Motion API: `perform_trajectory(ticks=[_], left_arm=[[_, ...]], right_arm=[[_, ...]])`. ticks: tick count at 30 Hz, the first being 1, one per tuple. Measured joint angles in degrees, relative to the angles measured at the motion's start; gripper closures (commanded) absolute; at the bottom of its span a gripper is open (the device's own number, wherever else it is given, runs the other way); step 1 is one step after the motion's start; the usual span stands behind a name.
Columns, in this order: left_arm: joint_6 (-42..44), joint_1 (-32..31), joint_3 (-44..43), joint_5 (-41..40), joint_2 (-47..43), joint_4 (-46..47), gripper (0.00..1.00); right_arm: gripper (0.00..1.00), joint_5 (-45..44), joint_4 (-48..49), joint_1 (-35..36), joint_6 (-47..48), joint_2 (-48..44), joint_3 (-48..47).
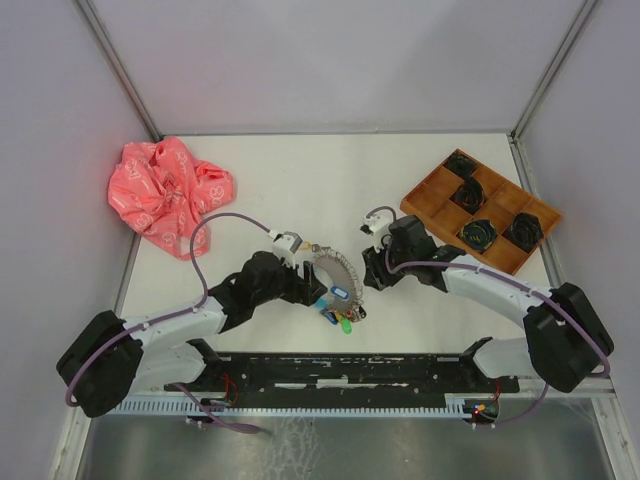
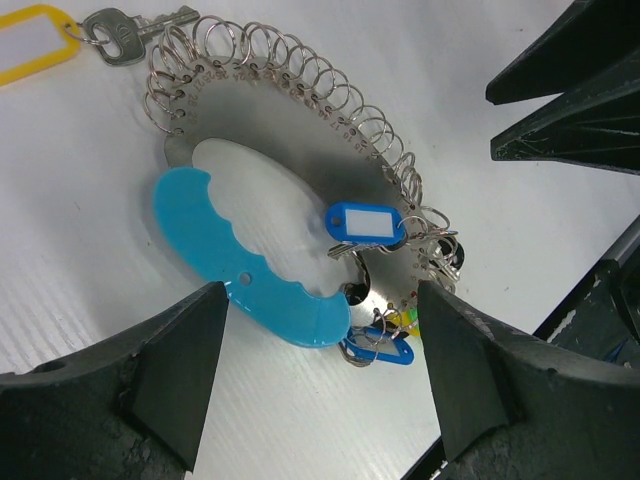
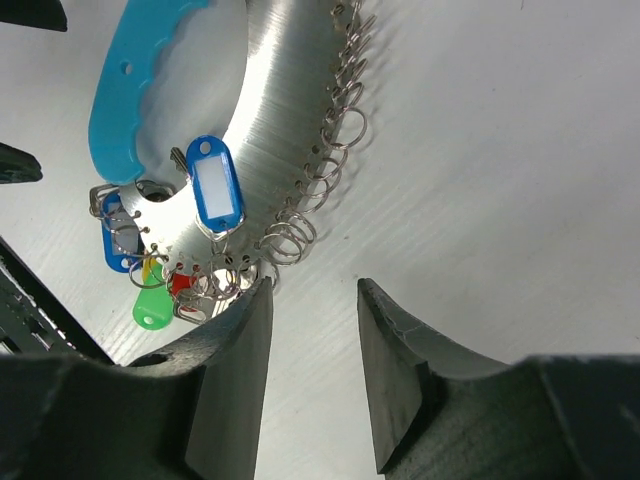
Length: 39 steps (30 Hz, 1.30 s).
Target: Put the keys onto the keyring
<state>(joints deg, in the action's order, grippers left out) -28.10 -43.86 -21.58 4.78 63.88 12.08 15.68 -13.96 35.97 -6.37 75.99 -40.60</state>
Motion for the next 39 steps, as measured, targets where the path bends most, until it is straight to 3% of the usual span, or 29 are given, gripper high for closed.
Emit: perform_trajectory(ticks=[8, 24, 39], left_arm=[[-0.72, 0.00, -0.33, -0.02, 1.62, 0.22, 0.17], [-1.90, -0.04, -3.02, 1.64, 9.05, 0.37, 0.19], [-1.90, 0.00, -3.02, -0.31, 10.34, -0.72, 0.19]], right_arm=[[0.52, 1.27, 5.42, -2.45, -1.42, 1.11, 2.05], [0.52, 9.86, 15.34, -4.79, -6.03, 12.00, 4.02], [0.63, 19.87, 18.71, -4.83, -7.48, 12.70, 4.28]])
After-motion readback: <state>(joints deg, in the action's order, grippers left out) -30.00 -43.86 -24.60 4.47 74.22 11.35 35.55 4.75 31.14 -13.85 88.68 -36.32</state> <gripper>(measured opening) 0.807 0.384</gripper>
